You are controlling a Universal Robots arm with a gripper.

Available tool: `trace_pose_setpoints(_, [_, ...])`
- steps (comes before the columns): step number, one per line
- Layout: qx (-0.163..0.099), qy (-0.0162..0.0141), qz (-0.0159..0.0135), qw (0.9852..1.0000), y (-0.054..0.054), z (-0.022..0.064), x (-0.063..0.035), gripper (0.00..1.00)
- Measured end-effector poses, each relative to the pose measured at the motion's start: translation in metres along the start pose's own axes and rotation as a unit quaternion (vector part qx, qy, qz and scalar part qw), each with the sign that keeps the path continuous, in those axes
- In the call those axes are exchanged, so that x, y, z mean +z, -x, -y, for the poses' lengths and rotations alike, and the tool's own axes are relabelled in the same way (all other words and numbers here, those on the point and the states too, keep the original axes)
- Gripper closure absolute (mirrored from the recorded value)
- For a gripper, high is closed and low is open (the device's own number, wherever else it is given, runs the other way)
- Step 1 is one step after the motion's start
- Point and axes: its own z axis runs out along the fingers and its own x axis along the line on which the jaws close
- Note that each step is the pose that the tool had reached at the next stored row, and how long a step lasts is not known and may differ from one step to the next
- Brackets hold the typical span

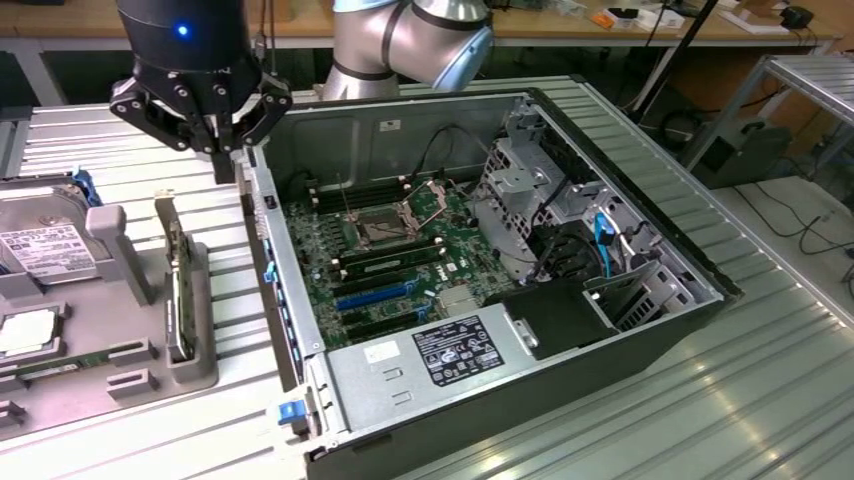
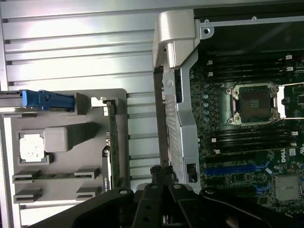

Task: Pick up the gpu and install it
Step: 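Reach for the gpu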

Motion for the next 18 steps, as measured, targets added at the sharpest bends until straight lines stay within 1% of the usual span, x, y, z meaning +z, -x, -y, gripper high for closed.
trace_pose_setpoints(18, [0.0,0.0,0.0,1.0,-0.02,0.002,0.0009,0.9])
